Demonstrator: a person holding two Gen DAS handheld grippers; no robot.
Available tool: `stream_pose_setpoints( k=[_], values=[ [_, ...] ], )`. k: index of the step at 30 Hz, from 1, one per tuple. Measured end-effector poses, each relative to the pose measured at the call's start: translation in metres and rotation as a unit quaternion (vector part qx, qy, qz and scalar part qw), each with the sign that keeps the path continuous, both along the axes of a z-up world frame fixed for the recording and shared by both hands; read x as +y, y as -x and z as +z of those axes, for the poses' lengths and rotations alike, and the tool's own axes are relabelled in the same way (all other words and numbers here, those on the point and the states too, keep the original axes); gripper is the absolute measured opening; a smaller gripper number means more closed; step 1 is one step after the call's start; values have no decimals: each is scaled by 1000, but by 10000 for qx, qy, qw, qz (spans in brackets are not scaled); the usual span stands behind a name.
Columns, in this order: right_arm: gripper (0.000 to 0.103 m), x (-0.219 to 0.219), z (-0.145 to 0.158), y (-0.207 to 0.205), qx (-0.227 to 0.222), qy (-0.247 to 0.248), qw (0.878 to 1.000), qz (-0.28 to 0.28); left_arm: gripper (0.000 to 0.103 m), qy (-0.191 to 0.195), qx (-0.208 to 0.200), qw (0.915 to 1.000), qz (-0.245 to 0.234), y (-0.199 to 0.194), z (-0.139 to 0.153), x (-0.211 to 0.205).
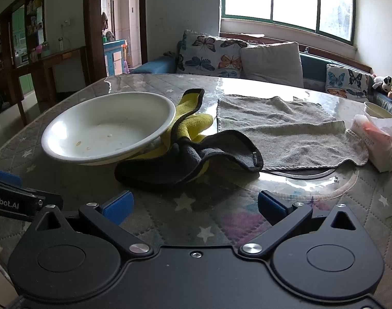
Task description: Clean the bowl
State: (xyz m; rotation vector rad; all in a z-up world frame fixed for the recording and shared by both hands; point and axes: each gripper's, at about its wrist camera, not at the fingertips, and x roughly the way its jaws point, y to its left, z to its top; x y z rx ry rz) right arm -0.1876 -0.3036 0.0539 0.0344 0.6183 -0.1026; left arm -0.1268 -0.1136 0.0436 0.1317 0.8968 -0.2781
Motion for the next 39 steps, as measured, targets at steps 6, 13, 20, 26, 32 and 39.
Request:
stream_pose_setpoints(
  k=[6, 13, 20, 26, 32, 39],
  values=[
    [103, 0, -1, 0, 11, -7, 10000, 1, 86, 22, 51, 10000, -3, -2, -2, 0],
    [103, 0, -2, 0, 32, -19, 10000, -3, 86, 26, 175, 9998, 22, -4, -7, 0],
    [103, 0, -6, -1, 130, 6, 9999, -46, 86, 6, 252, 9997, 39, -5, -13, 1],
    [103, 0, -9, -1, 234, 31, 9997, -102, 86, -40, 278, 9996, 53, -6, -14, 1],
    [103, -4, -16, -2, 377, 62, 9991, -165, 86, -104, 292, 9995, 61, -6, -15, 0],
    [103, -8, -22, -4, 570, 42, 9980, -259, 89, -155, 353, 9992, 119, -7, -15, -2]
  ],
)
